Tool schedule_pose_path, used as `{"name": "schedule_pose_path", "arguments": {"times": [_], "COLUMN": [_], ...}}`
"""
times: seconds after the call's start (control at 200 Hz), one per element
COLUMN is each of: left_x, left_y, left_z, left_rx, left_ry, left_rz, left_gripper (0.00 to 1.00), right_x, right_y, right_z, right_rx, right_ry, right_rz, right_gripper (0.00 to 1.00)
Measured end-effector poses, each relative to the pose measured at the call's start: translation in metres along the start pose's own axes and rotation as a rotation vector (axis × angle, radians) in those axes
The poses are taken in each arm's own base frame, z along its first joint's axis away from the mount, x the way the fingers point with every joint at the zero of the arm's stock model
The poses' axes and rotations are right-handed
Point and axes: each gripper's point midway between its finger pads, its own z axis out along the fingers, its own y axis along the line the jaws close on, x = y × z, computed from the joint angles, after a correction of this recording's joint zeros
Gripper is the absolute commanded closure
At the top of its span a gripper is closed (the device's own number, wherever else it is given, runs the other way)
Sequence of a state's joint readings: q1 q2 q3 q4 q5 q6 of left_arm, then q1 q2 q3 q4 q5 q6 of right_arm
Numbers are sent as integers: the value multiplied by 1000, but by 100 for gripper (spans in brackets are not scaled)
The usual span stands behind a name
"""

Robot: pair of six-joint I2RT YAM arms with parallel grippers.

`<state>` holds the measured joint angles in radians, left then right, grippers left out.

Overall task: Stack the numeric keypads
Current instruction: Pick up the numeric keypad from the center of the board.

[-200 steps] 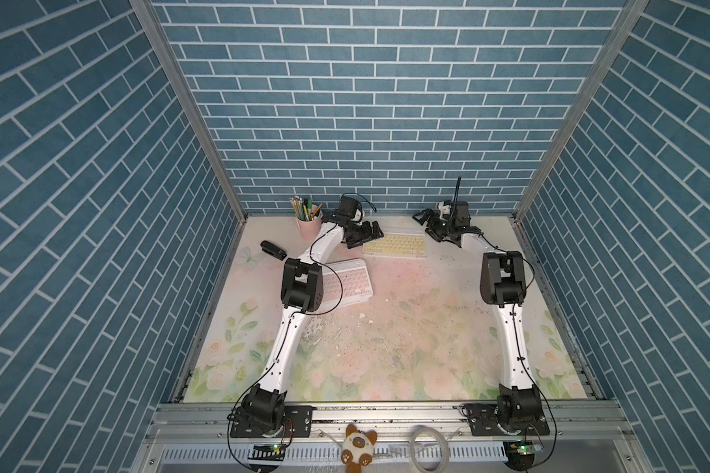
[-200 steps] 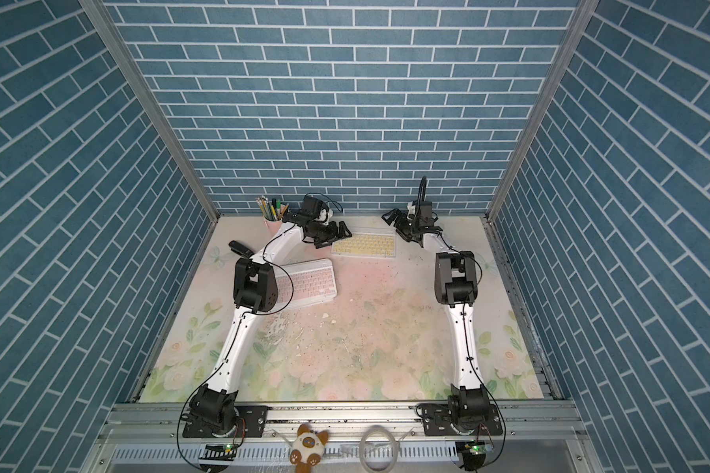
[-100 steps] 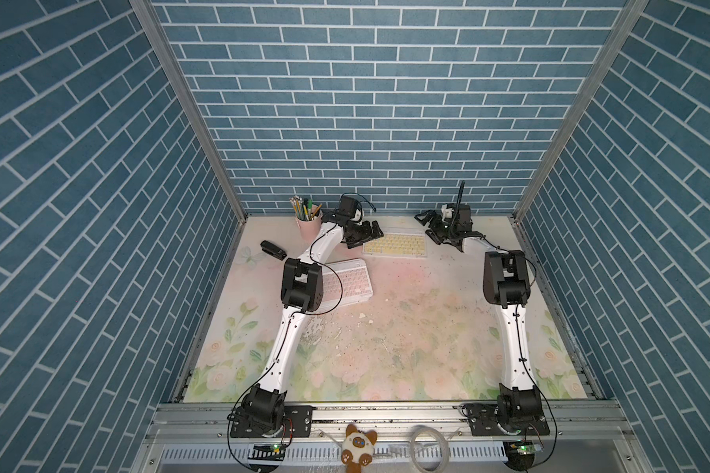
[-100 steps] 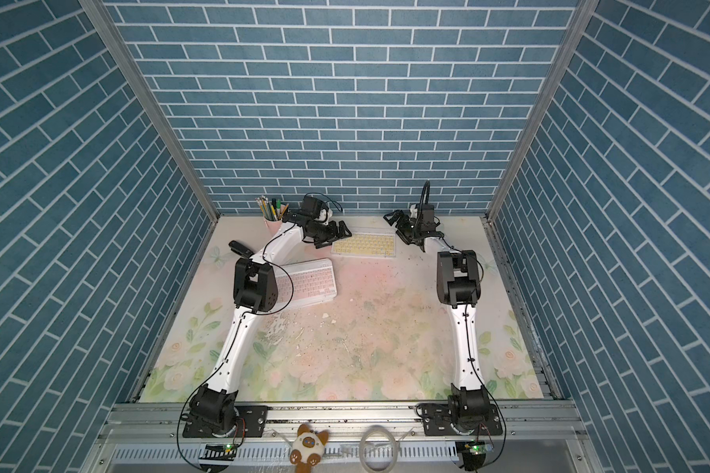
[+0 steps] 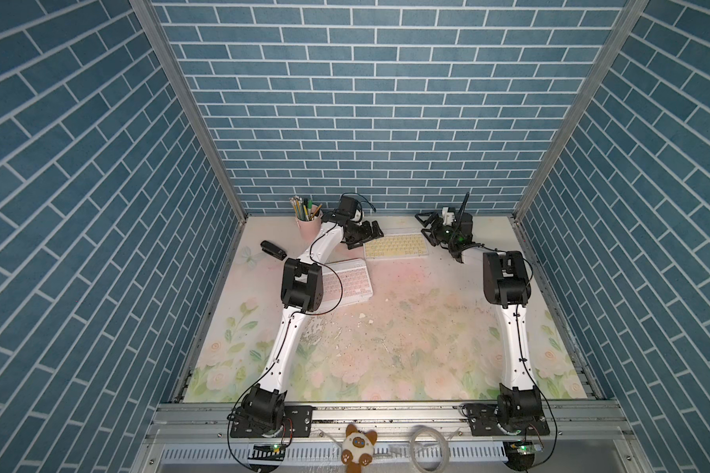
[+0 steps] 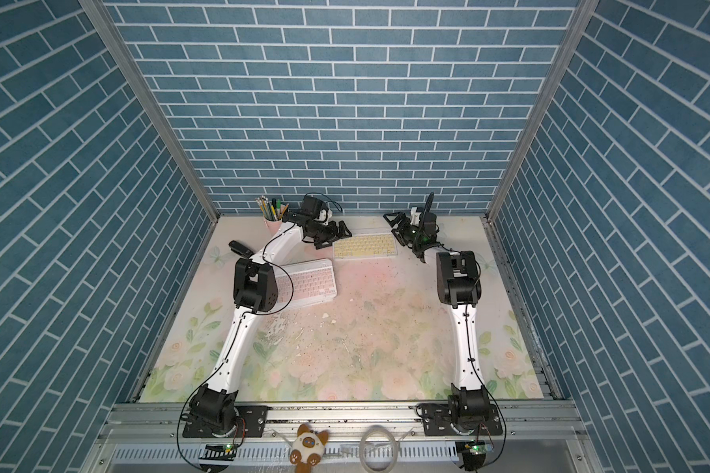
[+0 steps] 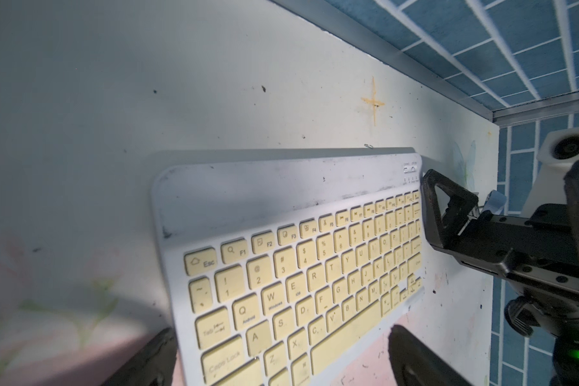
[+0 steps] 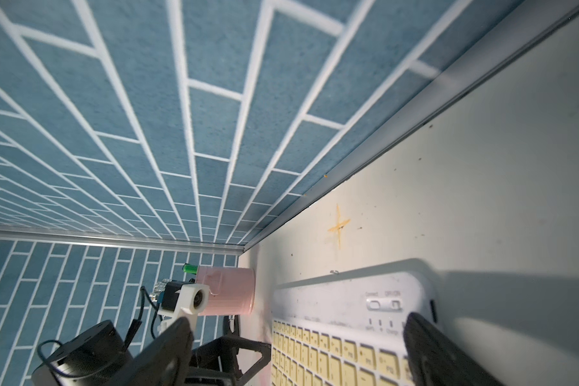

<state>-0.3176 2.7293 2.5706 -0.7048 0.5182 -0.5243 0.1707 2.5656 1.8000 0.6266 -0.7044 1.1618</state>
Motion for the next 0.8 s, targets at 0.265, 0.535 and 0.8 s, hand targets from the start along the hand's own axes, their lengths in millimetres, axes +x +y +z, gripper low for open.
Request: {"name": "schedule_pose_path", "arguments": {"times": [0.265,0.535,0.8], "left_x": [1,1,1], "left_y": [-1,-1,-1], "left_z": [0,0,0], "left_rx": [6,6,6], "left_ry": [4,5,5], "left_rz": [-3,-3,-3], "left_gripper": [1,0,0], "right_x": [5,-13,-29], "right_y": [-2,-6,-14], "right_z": [-6,-10,1], "right_rx": [32,124,173], "right_ry": [4,-1,11], "right_rz": [-12,-46,-68], "right_gripper": [1,1,1]}}
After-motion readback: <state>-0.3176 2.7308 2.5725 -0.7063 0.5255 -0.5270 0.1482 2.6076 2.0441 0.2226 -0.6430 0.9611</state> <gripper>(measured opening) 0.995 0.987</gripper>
